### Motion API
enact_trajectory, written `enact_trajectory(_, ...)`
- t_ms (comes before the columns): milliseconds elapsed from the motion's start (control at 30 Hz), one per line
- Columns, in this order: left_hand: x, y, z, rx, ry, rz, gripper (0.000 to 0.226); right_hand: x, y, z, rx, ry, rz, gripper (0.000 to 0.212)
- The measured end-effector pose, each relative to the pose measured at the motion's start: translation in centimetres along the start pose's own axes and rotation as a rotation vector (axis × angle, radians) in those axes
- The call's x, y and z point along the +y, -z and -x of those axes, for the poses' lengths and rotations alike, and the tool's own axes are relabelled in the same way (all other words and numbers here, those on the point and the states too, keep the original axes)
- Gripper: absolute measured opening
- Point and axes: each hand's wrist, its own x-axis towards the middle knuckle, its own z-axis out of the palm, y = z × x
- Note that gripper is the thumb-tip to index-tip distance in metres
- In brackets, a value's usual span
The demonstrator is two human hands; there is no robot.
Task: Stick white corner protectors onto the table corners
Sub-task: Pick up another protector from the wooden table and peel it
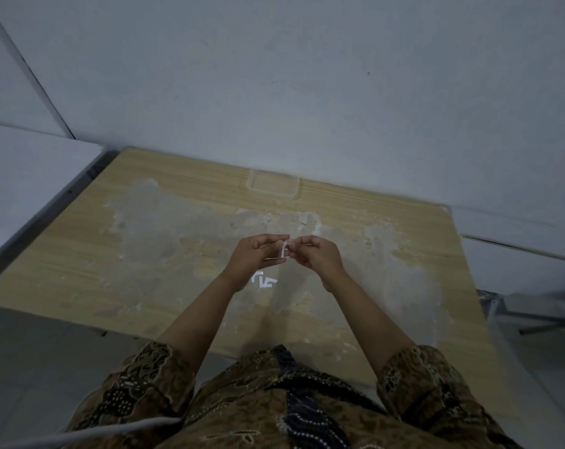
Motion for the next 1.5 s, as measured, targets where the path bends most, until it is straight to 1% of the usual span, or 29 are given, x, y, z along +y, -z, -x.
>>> enact_trajectory(33, -0.1, 0.1, 0.0, 0.002, 0.006, 0.026, 0.027, 0.2, -0.2, 0.1, 0.031, 0.047, 0.022, 0.002)
enact_trajectory(67, -0.1, 0.1, -0.1, 0.005, 0.016, 0.059, 0.028, 0.4, -0.3, 0.2, 0.07, 0.116, 0.07, 0.005)
enact_trajectory(167, -0.2, 0.0, -0.2, 0.032, 0.065, 0.171, 0.029, 0.7, -0.6, 0.6, 0.162, 0.386, 0.31, 0.01)
enact_trajectory(267, 0.0, -0.2, -0.3, 0.063, 0.102, 0.251, 0.029, 0.5, -0.6, 0.8, 0.132, 0.565, 0.438, 0.007)
enact_trajectory(367, 0.4, 0.1, -0.5, 0.056, 0.132, 0.302, 0.028, 0.4, -0.4, 0.7, 0.086, 0.642, 0.457, 0.007)
enact_trajectory(567, 0.7, 0.2, -0.6, 0.046, 0.18, 0.359, 0.026, 0.1, 0.1, 0.6, 0.031, 0.71, 0.489, 0.006)
enact_trajectory(667, 0.7, 0.3, -0.7, 0.045, 0.207, 0.349, 0.023, -0.2, 0.1, 0.9, -0.016, 0.737, 0.434, 0.007)
enact_trajectory(767, 0.8, 0.5, -0.8, 0.048, 0.207, 0.314, 0.022, -0.6, 0.3, 1.1, -0.093, 0.685, 0.368, 0.01)
enact_trajectory(967, 0.9, 0.9, -0.6, 0.03, 0.196, 0.215, 0.031, -0.6, 0.6, 0.5, -0.131, 0.62, 0.448, 0.017)
enact_trajectory(1133, 0.9, 1.1, -0.4, 0.03, 0.198, 0.12, 0.028, -0.7, 0.6, 0.4, -0.168, 0.602, 0.546, 0.015)
enact_trajectory(1233, 0.9, 1.2, -0.2, 0.014, 0.203, 0.071, 0.027, -0.8, 0.6, 0.4, -0.168, 0.611, 0.633, 0.014)
enact_trajectory(1333, 0.9, 1.3, -0.2, 0.02, 0.207, 0.055, 0.028, -0.7, 0.6, 0.6, -0.142, 0.636, 0.728, 0.021)
enact_trajectory(1500, 0.7, 1.3, -0.3, 0.064, 0.205, 0.092, 0.027, -0.3, 0.3, 1.1, -0.052, 0.765, 0.854, 0.016)
